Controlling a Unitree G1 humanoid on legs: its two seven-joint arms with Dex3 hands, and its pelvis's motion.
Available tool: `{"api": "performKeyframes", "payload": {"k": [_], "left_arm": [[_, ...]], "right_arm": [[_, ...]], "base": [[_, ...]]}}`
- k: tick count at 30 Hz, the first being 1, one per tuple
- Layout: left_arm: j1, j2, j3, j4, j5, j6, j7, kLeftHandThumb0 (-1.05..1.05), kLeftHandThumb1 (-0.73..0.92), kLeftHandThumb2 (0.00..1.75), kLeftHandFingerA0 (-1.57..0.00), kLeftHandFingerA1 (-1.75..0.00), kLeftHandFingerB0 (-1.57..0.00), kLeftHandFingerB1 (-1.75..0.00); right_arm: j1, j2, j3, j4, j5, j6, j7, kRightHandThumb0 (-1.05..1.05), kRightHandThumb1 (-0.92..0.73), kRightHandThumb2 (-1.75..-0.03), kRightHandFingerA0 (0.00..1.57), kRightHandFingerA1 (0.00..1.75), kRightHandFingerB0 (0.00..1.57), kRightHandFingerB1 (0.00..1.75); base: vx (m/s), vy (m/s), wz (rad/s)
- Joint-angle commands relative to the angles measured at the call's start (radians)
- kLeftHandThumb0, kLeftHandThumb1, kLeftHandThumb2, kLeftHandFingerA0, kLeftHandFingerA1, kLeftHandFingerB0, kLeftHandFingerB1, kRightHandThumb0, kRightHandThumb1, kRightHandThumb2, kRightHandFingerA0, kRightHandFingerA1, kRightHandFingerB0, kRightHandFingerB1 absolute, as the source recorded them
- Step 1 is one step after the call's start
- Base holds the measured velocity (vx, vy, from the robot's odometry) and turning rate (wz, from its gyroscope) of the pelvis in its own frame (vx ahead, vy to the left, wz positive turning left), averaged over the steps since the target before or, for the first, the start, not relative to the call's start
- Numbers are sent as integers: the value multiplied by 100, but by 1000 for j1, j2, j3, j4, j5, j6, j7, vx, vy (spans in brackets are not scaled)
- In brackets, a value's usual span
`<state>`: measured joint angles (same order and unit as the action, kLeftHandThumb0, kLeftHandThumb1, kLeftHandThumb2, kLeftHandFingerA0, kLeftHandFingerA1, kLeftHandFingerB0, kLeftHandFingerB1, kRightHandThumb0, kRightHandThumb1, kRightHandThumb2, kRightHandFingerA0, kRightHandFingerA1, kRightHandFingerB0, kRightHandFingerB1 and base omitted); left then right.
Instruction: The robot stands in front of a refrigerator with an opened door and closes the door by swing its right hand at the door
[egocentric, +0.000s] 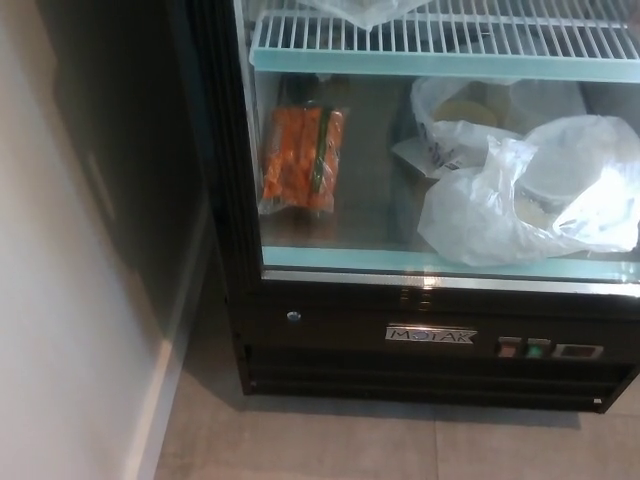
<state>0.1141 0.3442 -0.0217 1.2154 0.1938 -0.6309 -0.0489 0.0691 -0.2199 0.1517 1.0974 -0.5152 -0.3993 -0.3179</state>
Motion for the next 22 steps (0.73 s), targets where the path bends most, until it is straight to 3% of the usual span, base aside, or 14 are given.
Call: {"api": "performKeyframes", "payload": {"k": [1, 7, 8, 11, 18, 19, 22], "left_arm": [[-23, 26, -28, 8, 33, -25, 4, -65, 82, 65, -54, -39, -50, -37], [-30, 31, -35, 14, 25, -18, -10, -69, 76, 67, -53, -40, -47, -37], [-30, 32, -37, 15, 26, -21, -10, -66, 69, 104, -49, -56, -36, -48], [-28, 34, -40, 16, 25, -27, -10, -66, 69, 104, -49, -56, -36, -48], [-20, 26, -37, 20, 21, -22, 0, -64, 68, 102, -46, -54, -37, -48], [-16, 26, -39, 19, 25, -27, 8, -61, 76, 65, -51, -39, -47, -36], [-11, 27, -43, 17, 31, -35, 17, -61, 76, 65, -51, -39, -47, -36]], "right_arm": [[-12, 13, 27, 58, 27, 18, 47, -60, -79, -64, 24, 31, 26, 30], [-18, 23, 58, 67, 24, 15, 33, -56, -77, -63, 25, 32, 27, 30], [-21, 22, 65, 66, 20, 20, 41, -57, -80, -66, 23, 32, 22, 29], [-27, 18, 81, 66, 19, 28, 51, -57, -80, -66, 23, 32, 22, 29], [-30, 10, 112, 60, 21, 23, 59, -56, -79, -64, 23, 32, 25, 30], [-30, 8, 118, 60, 17, 22, 57, -55, -80, -65, 25, 33, 25, 30], [-31, 6, 127, 61, 13, 21, 55, -55, -80, -65, 25, 33, 25, 30]], "base": [[0, 0, 0], [0, 0, 0], [0, 0, 0], [0, 0, 0], [0, 0, 0], [0, 0, 0], [0, 0, 0]]}}
